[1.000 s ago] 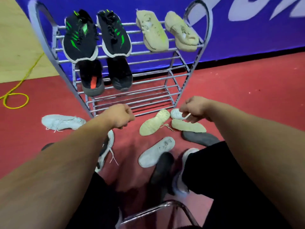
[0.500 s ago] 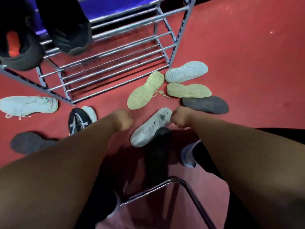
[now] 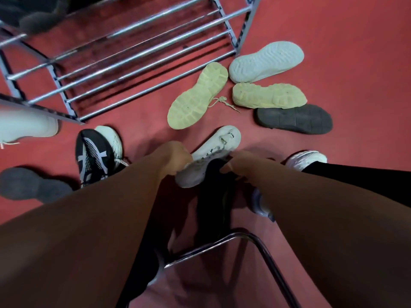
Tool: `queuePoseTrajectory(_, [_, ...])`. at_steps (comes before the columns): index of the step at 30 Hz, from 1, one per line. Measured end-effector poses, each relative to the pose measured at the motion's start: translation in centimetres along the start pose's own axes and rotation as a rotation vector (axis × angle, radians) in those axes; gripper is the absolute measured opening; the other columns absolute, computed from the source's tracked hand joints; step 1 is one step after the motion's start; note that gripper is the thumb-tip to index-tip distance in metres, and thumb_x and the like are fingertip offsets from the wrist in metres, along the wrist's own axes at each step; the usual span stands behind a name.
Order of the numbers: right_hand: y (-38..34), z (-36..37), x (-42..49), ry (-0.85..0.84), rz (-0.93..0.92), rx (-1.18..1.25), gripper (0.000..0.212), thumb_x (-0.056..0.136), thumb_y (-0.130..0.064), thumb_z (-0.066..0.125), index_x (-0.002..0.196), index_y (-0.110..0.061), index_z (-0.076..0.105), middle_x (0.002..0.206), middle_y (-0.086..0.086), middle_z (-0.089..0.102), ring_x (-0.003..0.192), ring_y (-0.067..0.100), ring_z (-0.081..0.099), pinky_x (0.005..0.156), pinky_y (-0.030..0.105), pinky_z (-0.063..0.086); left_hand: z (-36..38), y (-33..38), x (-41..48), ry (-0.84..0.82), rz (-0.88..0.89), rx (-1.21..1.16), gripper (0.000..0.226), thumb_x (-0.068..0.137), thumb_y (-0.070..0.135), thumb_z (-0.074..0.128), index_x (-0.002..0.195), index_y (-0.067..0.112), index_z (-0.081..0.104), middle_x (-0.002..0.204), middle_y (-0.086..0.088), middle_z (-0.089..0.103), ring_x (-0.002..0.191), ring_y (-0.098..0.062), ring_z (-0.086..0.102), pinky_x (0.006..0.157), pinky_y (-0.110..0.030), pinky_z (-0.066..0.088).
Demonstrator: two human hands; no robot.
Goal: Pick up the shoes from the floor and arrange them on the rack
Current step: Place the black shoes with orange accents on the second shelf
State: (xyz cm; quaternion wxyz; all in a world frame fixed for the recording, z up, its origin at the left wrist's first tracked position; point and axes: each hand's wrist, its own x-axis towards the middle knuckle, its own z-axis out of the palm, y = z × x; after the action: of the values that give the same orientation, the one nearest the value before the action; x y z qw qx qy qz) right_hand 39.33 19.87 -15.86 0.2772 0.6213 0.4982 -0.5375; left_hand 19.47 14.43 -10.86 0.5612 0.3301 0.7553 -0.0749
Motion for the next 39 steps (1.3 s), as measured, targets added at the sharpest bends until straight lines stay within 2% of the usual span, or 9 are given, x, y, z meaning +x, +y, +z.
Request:
queuePoseTrajectory(6, [0.0,-0.3,-0.7,0.004,0.004,0.292,0.031,0.079,-0.024,0.082,0.106,-0.014,0.070,0.105,0.012,0.073,0.090,0.027,0.072,0.074,0.042,0.064,1.0,-0.1,0.8,-0.051,0.010,-0.205,0.016,0.093,0.018,0.065,0.100,0.005,0.068,0.089,-0.017,0.064,0.082,-0.030,0.062,0.077,-0.035,0.052])
queuePoseTrajectory(10, [-1.9,-2.6,-1.5,0.062,-0.052,0.490,0.027,0.082,-0.031,0.077,0.096,-0.010,0.067,0.087,0.011,0.068,0.065,0.024,0.065,0.062,0.038,0.061,2.1,0.0,0.6,-0.232,0.024,-0.274,0.031,0.086,0.046,0.075,0.095,0.017,0.067,0.072,0.007,0.066,0.068,-0.011,0.062,0.071,-0.026,0.047])
queuePoseTrajectory(13, [-3.7,-4.4,-1.5,0.162,-0.009,0.696,0.029,0.084,-0.033,0.078,0.091,-0.009,0.064,0.080,0.013,0.064,0.052,0.022,0.060,0.059,0.037,0.060,2.9,0.0,1.8,-0.229,0.095,-0.243,0.081,0.055,0.067,0.089,0.122,0.030,0.060,0.110,0.007,0.071,0.101,-0.016,0.069,0.093,-0.039,0.054])
queuePoseTrajectory(18, [-3.7,-6.2,-0.4,0.170,0.061,0.902,0.046,0.082,-0.046,0.082,0.103,-0.008,0.068,0.086,0.012,0.065,0.058,0.020,0.064,0.049,0.029,0.060,1.6,0.7,2.2,-0.080,0.153,-0.147,0.116,0.058,0.029,0.093,0.155,0.031,0.029,0.134,0.004,0.053,0.117,-0.021,0.061,0.102,-0.039,0.051])
queuePoseTrajectory(21, [-3.1,-6.5,0.0,0.162,0.074,1.101,0.035,0.090,-0.041,0.075,0.090,-0.009,0.063,0.075,0.010,0.061,0.055,0.017,0.059,0.044,0.024,0.056,1.4,0.3,2.4,0.091,0.166,0.075,0.078,0.072,0.028,0.082,0.142,0.022,0.047,0.127,0.000,0.062,0.108,-0.022,0.063,0.090,-0.034,0.052])
queuePoseTrajectory(24, [-2.0,-7.5,0.8,0.184,0.053,1.310,0.028,0.100,-0.036,0.060,0.087,-0.012,0.058,0.076,0.007,0.064,0.052,0.015,0.054,0.045,0.021,0.047,1.5,0.1,2.5,0.231,0.143,-0.048,0.025,0.084,0.024,0.069,0.108,0.019,0.063,0.098,-0.002,0.069,0.091,-0.023,0.065,0.078,-0.035,0.054])
queuePoseTrajectory(31, [2.3,-8.8,1.7,0.322,0.153,1.301,0.018,0.094,-0.018,0.058,0.110,-0.025,0.064,0.108,0.009,0.051,0.102,0.030,0.056,0.088,0.036,0.053,1.7,0.8,4.1,0.131,0.040,-0.545,0.022,0.080,0.022,0.075,0.101,0.021,0.068,0.098,-0.002,0.074,0.089,-0.022,0.072,0.079,-0.040,0.060])
queuePoseTrajectory(34, [2.1,-9.4,1.7,0.254,0.050,1.437,0.028,0.096,-0.007,0.047,0.107,-0.027,0.064,0.098,0.006,0.053,0.102,0.027,0.048,0.087,0.033,0.041,1.9,0.5,4.3,0.134,0.012,-0.617,0.026,0.085,0.018,0.073,0.110,0.014,0.066,0.103,-0.004,0.072,0.090,-0.021,0.069,0.065,-0.030,0.051])
queuePoseTrajectory(39, [0.8,-9.7,1.8,0.187,0.089,1.655,0.022,0.097,-0.012,0.043,0.080,-0.020,0.055,0.098,-0.002,0.054,0.100,0.023,0.046,0.109,0.031,0.036,1.4,0.3,4.0,0.125,0.011,-0.640,0.031,0.087,0.017,0.071,0.117,0.017,0.066,0.106,0.000,0.072,0.092,-0.016,0.068,0.065,-0.028,0.049])
